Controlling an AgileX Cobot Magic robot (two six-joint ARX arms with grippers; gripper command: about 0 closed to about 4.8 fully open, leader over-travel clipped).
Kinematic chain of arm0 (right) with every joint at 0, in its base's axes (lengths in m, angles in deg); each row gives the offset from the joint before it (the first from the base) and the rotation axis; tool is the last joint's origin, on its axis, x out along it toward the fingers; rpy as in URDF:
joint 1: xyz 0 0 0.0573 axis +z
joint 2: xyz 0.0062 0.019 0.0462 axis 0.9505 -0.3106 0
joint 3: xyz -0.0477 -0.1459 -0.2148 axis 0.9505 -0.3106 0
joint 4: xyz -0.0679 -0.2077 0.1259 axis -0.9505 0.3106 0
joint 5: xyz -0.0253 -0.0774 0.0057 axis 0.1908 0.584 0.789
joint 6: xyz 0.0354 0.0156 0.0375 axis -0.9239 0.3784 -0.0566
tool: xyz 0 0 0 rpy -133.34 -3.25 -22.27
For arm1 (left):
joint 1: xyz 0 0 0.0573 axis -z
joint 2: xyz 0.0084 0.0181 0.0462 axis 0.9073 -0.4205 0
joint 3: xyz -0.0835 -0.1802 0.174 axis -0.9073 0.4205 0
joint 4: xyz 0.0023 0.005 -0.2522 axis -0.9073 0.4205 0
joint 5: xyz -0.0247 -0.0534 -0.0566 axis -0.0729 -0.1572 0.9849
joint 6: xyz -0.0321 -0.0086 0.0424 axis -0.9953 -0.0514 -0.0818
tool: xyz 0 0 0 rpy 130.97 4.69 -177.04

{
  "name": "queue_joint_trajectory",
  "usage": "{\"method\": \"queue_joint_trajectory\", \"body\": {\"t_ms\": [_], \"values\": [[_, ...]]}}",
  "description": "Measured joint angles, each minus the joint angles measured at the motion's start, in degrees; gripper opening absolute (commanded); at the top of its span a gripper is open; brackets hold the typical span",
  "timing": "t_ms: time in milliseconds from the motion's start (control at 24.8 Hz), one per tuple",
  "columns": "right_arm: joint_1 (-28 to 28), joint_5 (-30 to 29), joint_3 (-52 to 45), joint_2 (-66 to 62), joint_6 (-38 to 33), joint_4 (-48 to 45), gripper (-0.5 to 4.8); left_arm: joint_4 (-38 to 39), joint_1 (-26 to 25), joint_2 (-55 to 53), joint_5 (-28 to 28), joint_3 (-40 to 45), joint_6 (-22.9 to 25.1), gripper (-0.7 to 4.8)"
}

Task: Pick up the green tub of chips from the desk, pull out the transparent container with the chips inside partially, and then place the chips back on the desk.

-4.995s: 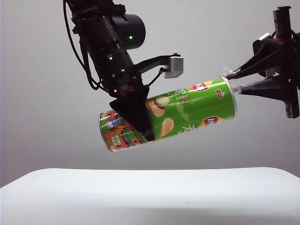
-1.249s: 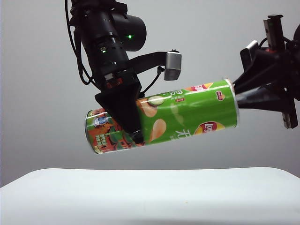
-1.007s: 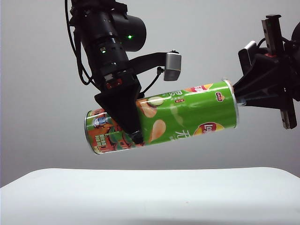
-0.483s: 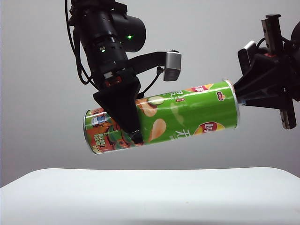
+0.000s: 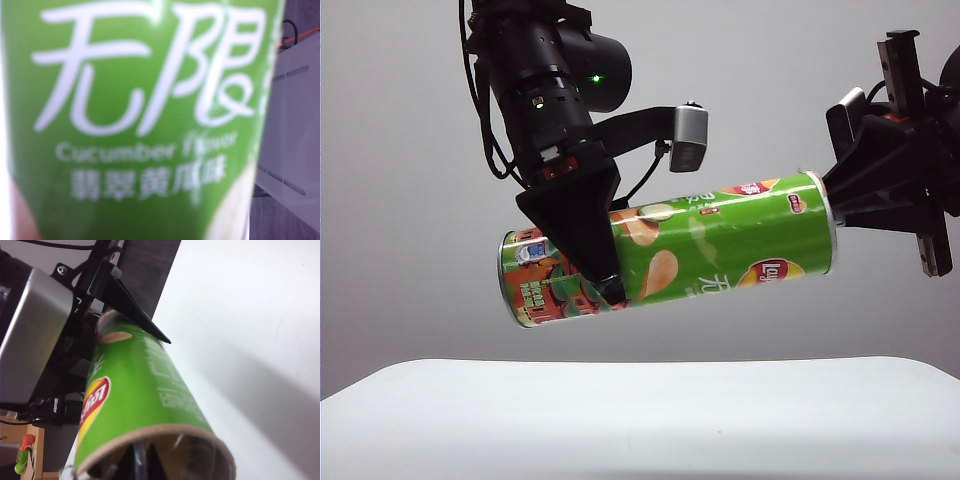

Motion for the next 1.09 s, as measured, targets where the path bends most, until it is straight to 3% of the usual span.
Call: {"method": "queue_joint_trajectory", "body": {"t_ms": [322,685,1088], "values": [[-0.72,-0.04,0.00,-0.02,0.00,0.04,-0.04,0.39,-0.13,0.02,-1.40,-0.20,0.02,3.13],[-6.80,-2.40,-0.02,-0.02,0.24,2.01,-0.04,1.09,-1.60,0.20,-2.43,-0.33,0.02,3.09],[-7.41,-2.45,-0.02,-0.02,1.57,2.01,-0.04,1.73,-2.10,0.24,-2.47,-0.33,0.04,3.09]]}}
